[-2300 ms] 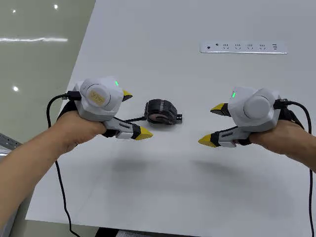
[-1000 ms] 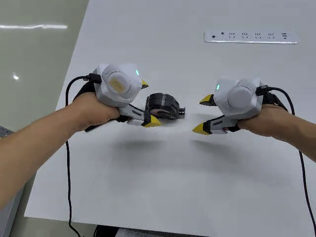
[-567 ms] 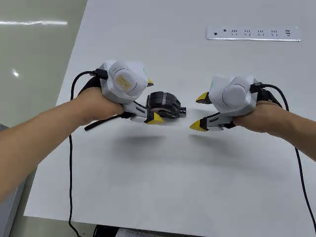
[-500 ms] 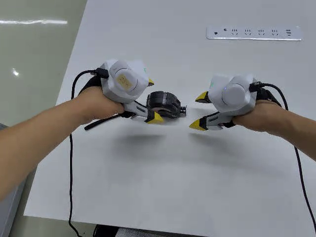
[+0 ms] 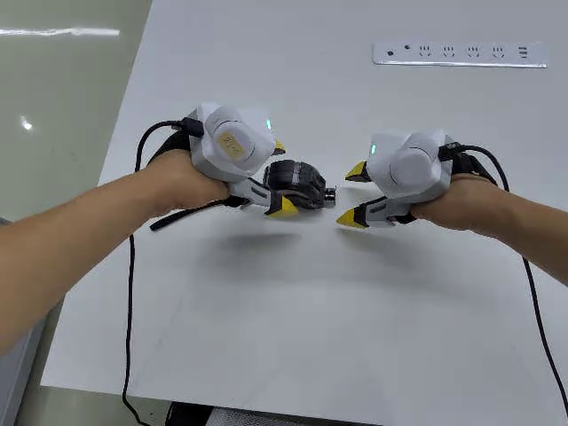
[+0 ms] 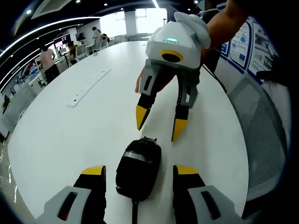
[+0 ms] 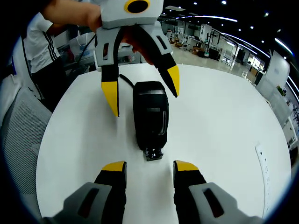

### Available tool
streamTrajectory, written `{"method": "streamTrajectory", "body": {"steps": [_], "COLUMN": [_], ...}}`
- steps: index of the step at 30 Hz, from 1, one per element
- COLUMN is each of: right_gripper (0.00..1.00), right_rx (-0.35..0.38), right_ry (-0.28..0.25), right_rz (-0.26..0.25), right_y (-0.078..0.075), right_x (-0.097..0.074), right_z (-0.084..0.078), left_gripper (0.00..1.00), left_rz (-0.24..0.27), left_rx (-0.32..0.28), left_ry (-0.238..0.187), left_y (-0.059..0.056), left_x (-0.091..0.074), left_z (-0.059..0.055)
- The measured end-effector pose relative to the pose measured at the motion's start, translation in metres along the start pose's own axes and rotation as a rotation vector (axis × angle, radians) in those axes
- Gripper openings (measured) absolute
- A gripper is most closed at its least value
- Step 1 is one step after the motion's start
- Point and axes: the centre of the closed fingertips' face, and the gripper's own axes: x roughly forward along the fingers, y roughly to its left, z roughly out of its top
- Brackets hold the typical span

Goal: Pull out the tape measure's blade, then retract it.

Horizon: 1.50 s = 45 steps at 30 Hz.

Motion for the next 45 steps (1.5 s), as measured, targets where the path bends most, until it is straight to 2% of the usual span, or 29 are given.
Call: {"method": "streamTrajectory", "body": {"steps": [33, 45], "right_gripper": [0.26, 0.21], "right_rx": [-0.063, -0.067], "right_ry": [0.007, 0.001], "right_rz": [0.058, 0.070], "right_y": [-0.003, -0.003], "right_x": [0.024, 0.027], "right_z": [0.003, 0.005], "left_gripper": [0.46, 0.40], "left_rz": [-0.062, -0.083], "left_rx": [0.103, 0.135], "left_ry": [0.030, 0.040], "left_y": [0.002, -0.003], "left_x": [0.016, 0.020], "left_z": [-0.002, -0.005]}}
